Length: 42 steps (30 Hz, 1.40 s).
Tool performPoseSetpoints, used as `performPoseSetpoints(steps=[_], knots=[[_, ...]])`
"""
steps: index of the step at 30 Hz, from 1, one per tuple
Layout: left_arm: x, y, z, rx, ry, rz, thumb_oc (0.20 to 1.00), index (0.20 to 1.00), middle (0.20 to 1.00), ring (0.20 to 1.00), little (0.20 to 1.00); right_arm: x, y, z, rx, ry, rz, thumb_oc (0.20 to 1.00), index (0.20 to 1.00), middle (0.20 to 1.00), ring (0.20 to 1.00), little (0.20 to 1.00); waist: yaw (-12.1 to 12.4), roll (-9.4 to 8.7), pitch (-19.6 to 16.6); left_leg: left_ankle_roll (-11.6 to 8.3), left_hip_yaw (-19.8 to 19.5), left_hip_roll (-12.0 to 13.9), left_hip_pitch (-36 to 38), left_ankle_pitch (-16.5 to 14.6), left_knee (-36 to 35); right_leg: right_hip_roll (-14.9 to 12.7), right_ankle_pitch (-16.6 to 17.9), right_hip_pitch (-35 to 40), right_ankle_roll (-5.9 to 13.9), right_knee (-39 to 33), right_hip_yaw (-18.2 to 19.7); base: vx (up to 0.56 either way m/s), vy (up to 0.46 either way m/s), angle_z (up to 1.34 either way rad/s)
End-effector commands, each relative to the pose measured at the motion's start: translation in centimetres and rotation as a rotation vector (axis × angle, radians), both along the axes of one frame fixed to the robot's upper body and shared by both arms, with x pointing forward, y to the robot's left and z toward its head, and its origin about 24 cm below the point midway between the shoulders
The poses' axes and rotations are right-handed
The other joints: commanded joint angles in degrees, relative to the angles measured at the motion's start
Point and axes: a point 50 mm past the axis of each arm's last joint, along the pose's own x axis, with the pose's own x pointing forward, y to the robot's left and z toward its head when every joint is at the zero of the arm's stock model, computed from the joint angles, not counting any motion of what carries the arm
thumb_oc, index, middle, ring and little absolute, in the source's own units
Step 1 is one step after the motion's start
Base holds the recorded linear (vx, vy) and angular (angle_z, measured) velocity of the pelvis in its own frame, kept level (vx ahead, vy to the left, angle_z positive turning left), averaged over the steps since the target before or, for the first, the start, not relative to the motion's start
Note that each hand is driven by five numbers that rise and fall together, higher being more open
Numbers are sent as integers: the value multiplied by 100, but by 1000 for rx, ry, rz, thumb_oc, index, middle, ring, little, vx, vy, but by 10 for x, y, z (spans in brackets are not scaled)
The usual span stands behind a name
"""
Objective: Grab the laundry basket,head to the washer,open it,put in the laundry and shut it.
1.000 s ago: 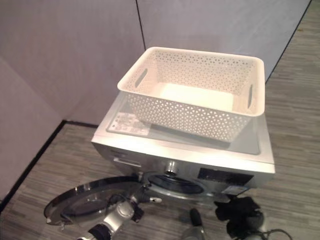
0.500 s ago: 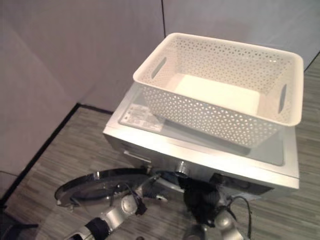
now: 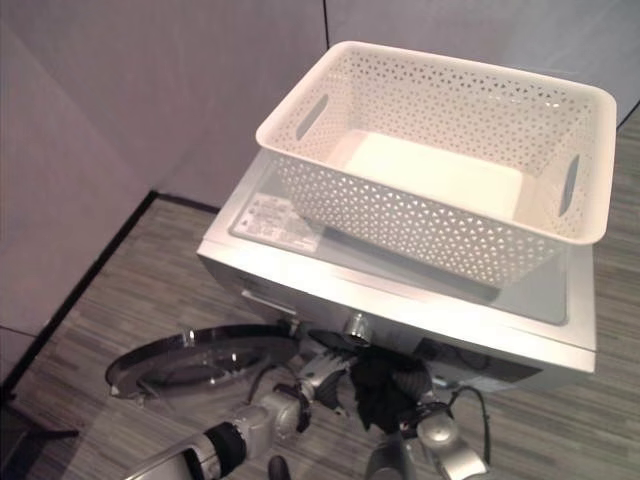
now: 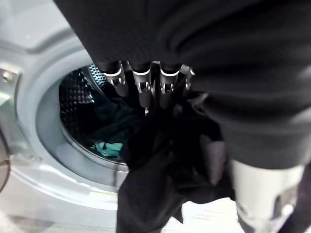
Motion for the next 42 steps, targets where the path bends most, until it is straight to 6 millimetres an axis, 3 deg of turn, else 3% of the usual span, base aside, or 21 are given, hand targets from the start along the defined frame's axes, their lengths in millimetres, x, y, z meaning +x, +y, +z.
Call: performPoseSetpoints(steps=[1,4,11,15,18,21,32,40,41,42], knots=[[15,7,-1,83,2,-4,1000,1000,1000,1000,1000,78,77,152,398,-688,222,200,200,200,200,200,345,-529,39,336,113,-181,516,-573,86,-192,-300,-178,100,465,18,-32,-20,1],[12,14,-9,84,70,63,1000,1000,1000,1000,1000,71,91,173,532,-723,322,200,200,200,200,200,366,-612,45,319,150,-135,482,-555,89,-162,-297,-220,83,466,30,-5,-1,1],[11,24,-15,33,154,197,1000,1000,1000,1000,1000,57,99,189,653,-736,433,200,200,200,200,200,429,-772,39,307,130,-66,459,-536,104,-144,-321,-186,57,486,-47,-13,-3,5],[16,28,-11,-94,171,343,1000,1000,1000,1000,1000,53,102,185,711,-699,429,200,200,200,200,200,517,-888,38,307,81,-47,452,-526,115,-150,-337,-142,40,503,-121,-14,-16,12],[26,31,0,-359,208,573,1000,1000,1000,1000,1000,52,105,177,730,-647,405,200,200,200,200,200,614,-996,54,292,29,-50,411,-480,115,-177,-329,-123,28,506,-201,-15,-20,3],[29,27,6,-475,248,622,1000,1000,1000,1000,1000,52,103,173,729,-629,390,200,200,200,200,200,622,-1020,55,281,0,-60,386,-460,108,-192,-322,-106,25,484,-251,-12,-14,14],[35,-20,49,-878,466,516,1000,1000,1000,1000,1000,59,78,162,644,-587,271,200,200,200,200,200,538,-960,-39,255,-27,-75,362,-426,65,-225,-304,-25,25,446,-356,14,-4,6],[36,-20,57,-930,486,484,1000,1000,1000,1000,1000,59,64,155,611,-577,208,200,200,200,200,200,485,-901,-49,249,-26,-64,371,-432,64,-219,-317,-7,28,435,-356,9,0,6],[36,-20,56,-920,482,478,664,664,664,664,664,59,63,155,610,-578,207,200,200,200,200,200,475,-899,-49,248,-17,-62,373,-436,64,-214,-320,-11,30,436,-348,0,0,0],[36,-20,55,-906,473,475,200,200,200,200,200,58,63,154,609,-576,209,200,200,200,200,200,458,-894,-54,247,0,-55,384,-442,64,-207,-320,-18,33,433,-342,0,0,0]])
